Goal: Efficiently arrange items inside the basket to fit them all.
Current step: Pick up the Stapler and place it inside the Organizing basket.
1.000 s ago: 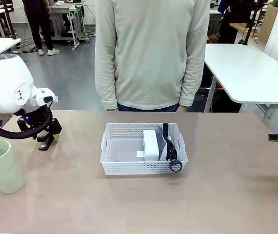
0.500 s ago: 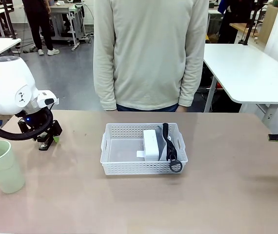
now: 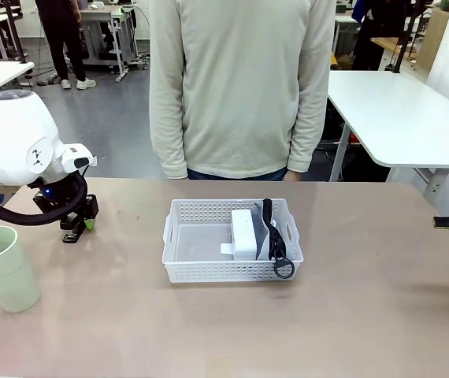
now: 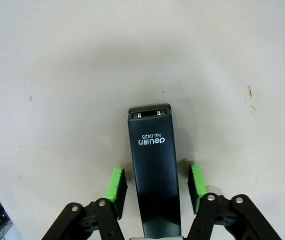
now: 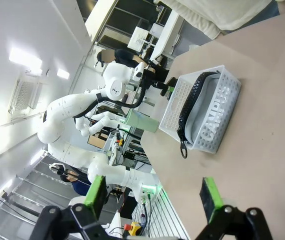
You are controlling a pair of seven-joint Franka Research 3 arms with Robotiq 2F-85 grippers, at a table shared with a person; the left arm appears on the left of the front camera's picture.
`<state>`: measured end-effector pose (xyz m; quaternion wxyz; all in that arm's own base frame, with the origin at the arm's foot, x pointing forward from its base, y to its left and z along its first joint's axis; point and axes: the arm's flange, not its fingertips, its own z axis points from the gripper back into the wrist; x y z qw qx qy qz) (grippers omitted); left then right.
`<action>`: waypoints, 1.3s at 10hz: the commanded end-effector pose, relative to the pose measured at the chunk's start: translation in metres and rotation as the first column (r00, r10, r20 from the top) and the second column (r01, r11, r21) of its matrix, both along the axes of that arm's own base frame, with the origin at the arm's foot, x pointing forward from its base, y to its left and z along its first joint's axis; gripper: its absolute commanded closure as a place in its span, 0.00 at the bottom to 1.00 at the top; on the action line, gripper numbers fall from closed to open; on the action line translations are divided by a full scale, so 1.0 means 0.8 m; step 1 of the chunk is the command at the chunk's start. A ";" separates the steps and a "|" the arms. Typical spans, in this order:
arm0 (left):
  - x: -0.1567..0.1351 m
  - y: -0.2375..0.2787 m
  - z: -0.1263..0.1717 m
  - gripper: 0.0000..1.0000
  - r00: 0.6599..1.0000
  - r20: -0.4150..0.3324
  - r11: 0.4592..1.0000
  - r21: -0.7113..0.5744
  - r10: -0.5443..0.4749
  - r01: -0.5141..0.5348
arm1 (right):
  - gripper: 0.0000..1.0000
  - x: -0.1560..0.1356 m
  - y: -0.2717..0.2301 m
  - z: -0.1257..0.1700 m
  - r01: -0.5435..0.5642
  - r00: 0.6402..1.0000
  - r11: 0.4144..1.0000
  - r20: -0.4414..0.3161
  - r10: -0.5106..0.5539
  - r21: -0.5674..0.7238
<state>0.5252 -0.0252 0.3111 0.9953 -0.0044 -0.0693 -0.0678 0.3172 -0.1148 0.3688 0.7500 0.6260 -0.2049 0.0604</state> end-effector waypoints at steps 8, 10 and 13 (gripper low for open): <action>-0.007 0.012 0.032 1.00 0.998 -0.058 0.999 0.038 0.008 -0.006 | 0.00 -0.006 -0.001 0.000 -0.017 1.000 1.000 0.017 0.017 -0.005; -0.044 0.021 0.135 1.00 0.997 -0.055 0.998 0.014 -0.060 0.061 | 0.00 -0.006 -0.001 0.000 -0.017 1.000 1.000 0.017 0.017 -0.005; -0.133 0.020 0.236 1.00 0.983 0.089 0.981 -0.095 -0.161 0.169 | 0.00 -0.006 -0.001 0.000 -0.017 1.000 1.000 0.017 0.017 -0.005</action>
